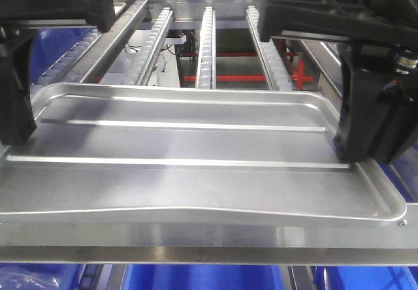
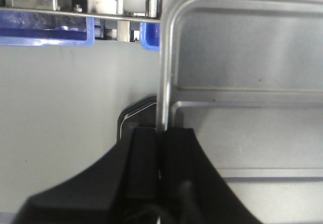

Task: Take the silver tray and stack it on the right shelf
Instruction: 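Hold the tray level in both grippers, then hold the tray in both grippers while the base turns and drives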

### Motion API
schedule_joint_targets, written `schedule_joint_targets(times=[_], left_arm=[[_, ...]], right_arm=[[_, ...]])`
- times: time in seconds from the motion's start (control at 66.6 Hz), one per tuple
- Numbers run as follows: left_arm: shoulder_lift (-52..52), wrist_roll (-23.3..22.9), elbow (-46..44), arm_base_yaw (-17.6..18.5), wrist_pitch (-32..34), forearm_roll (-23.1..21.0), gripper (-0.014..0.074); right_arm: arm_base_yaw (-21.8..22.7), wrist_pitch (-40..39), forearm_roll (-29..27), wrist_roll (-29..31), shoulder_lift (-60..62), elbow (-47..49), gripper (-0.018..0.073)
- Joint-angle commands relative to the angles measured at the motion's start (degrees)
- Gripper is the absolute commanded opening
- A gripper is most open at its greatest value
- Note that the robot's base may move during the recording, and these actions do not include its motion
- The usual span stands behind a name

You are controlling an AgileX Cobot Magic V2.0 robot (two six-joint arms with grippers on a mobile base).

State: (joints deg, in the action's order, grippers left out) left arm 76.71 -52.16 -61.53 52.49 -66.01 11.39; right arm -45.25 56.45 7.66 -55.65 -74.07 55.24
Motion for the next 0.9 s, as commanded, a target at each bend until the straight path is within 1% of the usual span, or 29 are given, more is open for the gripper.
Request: schedule_joint_targets(times=[0.0, 0.886], left_arm=[[-1.8, 0.5, -1.6, 0.5, 0.1, -0.2, -0.0100], [-1.8, 0.5, -1.6, 0.5, 0.1, -0.2, -0.0100]], right_arm=[[-0.1, -3.2, 0.3, -0.5, 1.8, 1.7, 0.0049], [-0.1, -3.2, 0.3, -0.5, 1.8, 1.7, 0.0049]])
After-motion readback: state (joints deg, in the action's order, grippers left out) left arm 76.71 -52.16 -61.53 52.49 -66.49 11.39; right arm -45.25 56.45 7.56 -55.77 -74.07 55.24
